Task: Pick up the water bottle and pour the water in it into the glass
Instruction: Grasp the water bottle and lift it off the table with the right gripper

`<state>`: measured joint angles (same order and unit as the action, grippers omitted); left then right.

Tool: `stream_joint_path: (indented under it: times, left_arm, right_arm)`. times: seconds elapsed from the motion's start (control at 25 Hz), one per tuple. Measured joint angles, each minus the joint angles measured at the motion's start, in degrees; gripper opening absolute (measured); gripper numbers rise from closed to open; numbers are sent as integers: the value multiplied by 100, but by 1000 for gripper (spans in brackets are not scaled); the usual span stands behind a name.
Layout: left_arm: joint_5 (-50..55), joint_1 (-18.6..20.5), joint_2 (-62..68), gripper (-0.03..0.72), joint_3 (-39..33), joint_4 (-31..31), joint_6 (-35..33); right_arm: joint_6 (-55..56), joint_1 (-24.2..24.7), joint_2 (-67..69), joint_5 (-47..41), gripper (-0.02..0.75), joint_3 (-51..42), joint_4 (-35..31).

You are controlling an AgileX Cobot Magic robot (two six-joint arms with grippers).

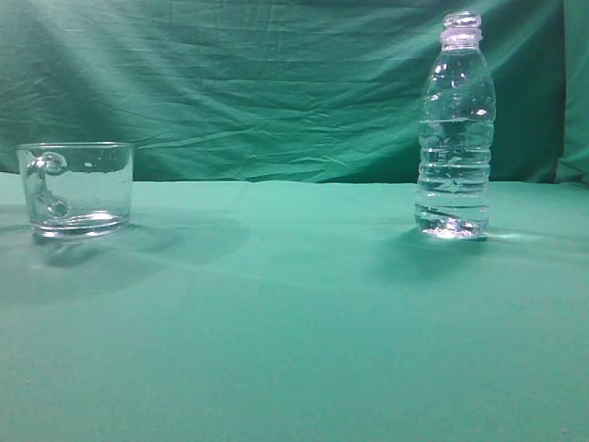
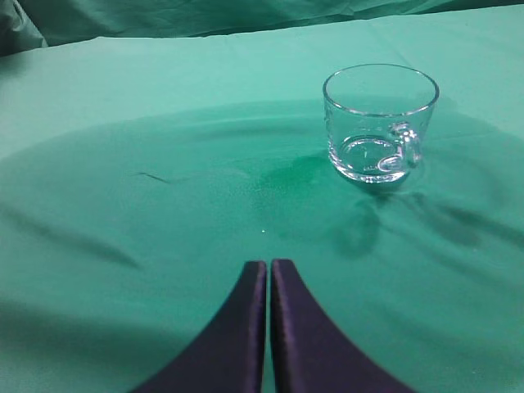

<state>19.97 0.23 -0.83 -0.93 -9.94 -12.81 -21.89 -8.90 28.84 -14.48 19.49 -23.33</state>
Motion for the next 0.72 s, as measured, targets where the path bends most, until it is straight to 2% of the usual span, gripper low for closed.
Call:
stream_joint_path:
  times: [0.2, 0.36, 0.44, 0.48, 0.72]
  left_arm:
    - [0, 0, 0, 0, 0, 0, 0]
    - [0, 0, 0, 0, 0, 0, 0]
    - [0, 0, 0, 0, 0, 0, 0]
    - [0, 0, 0, 0, 0, 0, 0]
    - [0, 0, 0, 0, 0, 0, 0]
  right_arm:
    - [-46, -748, 1188, 887, 0, 0, -43]
    - [-50, -1109, 2163, 1688, 0, 0, -57]
    - [-60, -1236, 2632, 2064, 50, 8, -57]
    - [-60, -1305, 2810, 2252, 50, 23, -57]
    - [-60, -1907, 3759, 3291, 318, 63, -72]
